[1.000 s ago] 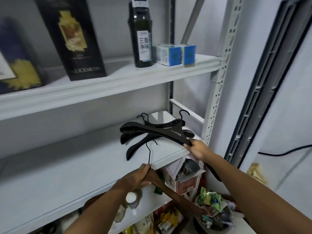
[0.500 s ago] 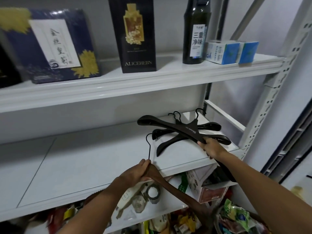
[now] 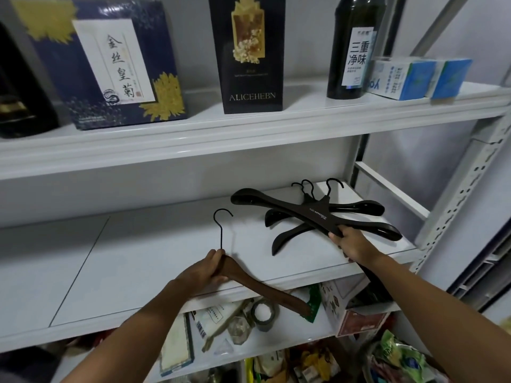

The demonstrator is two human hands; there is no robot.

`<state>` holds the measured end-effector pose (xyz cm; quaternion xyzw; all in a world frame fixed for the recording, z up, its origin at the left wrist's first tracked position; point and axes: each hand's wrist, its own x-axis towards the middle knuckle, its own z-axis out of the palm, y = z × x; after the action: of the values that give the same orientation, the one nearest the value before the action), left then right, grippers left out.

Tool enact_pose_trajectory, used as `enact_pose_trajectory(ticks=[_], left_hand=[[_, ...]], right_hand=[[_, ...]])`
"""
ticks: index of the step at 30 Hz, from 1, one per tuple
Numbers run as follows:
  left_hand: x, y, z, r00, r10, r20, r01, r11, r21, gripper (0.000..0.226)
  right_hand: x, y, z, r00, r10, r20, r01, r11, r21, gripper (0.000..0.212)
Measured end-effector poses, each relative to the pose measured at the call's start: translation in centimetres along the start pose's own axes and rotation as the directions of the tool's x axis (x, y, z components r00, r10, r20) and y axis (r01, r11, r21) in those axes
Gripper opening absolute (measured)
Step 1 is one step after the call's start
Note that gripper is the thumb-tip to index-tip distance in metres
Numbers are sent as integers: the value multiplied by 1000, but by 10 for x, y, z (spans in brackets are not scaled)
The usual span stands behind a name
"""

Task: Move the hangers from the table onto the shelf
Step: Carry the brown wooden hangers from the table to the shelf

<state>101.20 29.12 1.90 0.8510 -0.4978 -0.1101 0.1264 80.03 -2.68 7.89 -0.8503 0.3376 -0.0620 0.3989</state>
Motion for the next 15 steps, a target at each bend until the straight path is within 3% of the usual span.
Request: enact_pose_trajectory(ticks=[7,15], left_hand=[[30,-48,-9,996,-86,-38,90,990,105,78],[74,-84,-16,965,-258,-43,259,915,308,65]], right_hand=[[12,-1,-3,1000,2,-5,-2,997,-73,29],[41,-3,-5,999,27,-42,-33,987,-157,19]])
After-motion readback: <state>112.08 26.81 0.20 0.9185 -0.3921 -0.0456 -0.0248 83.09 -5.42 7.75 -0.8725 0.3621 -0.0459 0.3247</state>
